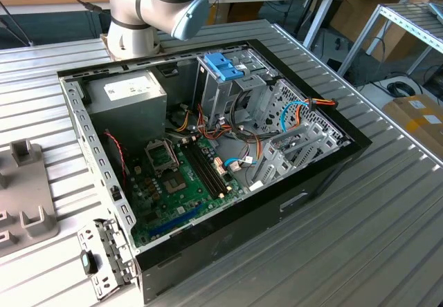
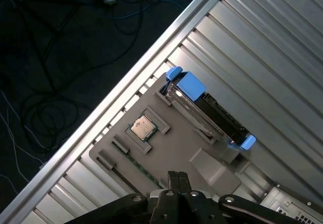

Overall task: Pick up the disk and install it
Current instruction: 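Pick up the disk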

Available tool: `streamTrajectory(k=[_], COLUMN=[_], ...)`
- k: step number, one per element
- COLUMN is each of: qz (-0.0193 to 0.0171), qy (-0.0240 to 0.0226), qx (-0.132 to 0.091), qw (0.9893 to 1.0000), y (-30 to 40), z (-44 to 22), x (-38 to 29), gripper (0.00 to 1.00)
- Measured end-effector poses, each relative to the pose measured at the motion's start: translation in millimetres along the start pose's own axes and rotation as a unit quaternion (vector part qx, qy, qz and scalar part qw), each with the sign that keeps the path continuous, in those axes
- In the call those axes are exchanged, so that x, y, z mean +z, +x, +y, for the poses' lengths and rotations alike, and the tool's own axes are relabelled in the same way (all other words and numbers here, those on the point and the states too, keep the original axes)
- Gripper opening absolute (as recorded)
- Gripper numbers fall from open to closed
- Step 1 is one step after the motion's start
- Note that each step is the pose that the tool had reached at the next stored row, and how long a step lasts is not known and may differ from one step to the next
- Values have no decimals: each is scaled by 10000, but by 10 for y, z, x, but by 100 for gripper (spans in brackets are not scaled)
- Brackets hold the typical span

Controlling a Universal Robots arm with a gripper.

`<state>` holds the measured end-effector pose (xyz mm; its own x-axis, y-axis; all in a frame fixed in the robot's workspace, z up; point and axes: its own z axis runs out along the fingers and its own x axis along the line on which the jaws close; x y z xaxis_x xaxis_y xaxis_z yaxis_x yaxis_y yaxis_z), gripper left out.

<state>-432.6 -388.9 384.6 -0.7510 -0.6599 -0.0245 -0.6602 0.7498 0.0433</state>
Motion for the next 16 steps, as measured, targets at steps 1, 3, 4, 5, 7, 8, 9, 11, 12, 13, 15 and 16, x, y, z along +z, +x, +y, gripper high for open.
streamTrajectory(k=[1, 3, 4, 5, 7, 8, 9, 11, 12, 13, 15, 16], qz=[0, 1, 1, 2, 2, 3, 3, 6, 7, 8, 10, 11], qy=[0, -1, -1, -1, -1, -2, -2, -3, -4, -4, -5, -6], qx=[-9, -24, -33, -39, -54, -66, -78, -141, -160, -181, -224, -245], qw=[10000, 10000, 10000, 10000, 10000, 10000, 10000, 9999, 9999, 9998, 9997, 9997], y=[0, 0, 0, 0, 0, 0, 0, 0, 0, 0, 0, 0], z=[0, 0, 0, 0, 0, 0, 0, 0, 0, 0, 0, -1], x=[0, 0, 0, 0, 0, 0, 0, 0, 0, 0, 0, 0], gripper=[10, 10, 10, 10, 10, 10, 10, 10, 10, 10, 10, 10])
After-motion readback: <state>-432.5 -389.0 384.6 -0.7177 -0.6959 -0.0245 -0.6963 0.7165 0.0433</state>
